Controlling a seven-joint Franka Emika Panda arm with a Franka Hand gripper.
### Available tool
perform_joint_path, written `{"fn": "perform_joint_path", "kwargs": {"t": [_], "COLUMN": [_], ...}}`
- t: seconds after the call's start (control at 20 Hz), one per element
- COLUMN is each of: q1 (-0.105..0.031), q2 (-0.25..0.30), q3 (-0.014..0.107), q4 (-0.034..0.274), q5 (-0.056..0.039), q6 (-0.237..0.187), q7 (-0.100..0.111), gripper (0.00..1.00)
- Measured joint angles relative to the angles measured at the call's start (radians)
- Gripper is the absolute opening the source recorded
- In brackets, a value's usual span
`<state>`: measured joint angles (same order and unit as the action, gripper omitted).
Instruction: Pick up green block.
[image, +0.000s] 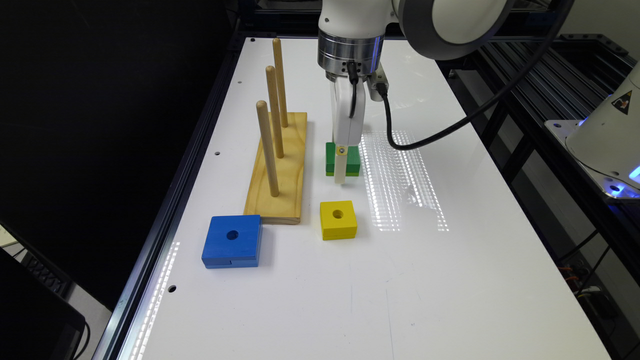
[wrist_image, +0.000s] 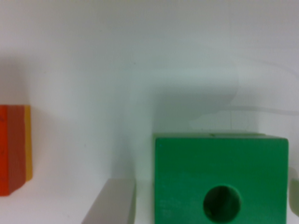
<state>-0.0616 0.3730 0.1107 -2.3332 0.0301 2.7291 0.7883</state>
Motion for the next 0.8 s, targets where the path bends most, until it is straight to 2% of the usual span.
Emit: {"fn": "perform_joint_path", "kwargs": {"t": [0.8], "q1": [0.001], "q2": [0.017], "q3": [0.000], "q4": [0.002], "q5": [-0.0005], "q6": [0.011], "q7": [0.001], "gripper": [1.00]}}
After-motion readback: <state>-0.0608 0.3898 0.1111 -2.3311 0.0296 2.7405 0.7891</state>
